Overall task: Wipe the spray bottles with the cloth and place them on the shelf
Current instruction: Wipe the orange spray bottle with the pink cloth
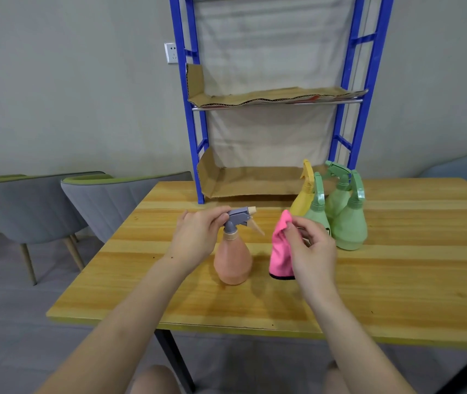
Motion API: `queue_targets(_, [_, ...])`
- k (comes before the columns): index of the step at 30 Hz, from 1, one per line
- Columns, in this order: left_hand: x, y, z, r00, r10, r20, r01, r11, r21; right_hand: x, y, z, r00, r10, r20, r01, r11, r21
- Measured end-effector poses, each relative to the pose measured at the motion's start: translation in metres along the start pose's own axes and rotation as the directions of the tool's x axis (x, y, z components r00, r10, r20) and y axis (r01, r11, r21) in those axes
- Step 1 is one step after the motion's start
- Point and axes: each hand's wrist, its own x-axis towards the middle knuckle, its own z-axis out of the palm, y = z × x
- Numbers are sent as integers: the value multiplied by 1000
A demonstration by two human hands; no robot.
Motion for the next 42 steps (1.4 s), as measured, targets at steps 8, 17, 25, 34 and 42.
queue_targets(8, [-4,2,10,998,11,-63,-18,994,-104,6,4,35,946,-276,173,296,950,-102])
queue_targets(17, [-10,0,17,992,-20,-127,3,991,-131,11,23,57,910,-316,269,386,883,-269])
queue_targets(25, [-10,-3,20,990,7,-138,-22,994,-110,25,32,46,856,-287,431,475,764,-436])
queue_targets(34, [-11,0,24,984,9,-179,-22,997,-72,20,38,38,834,-350,425,545,639,-543])
queue_targets(42, [-12,2,19,984,9,-176,-12,1000,-20,10,26,52,829,-481,287,507,427,-749])
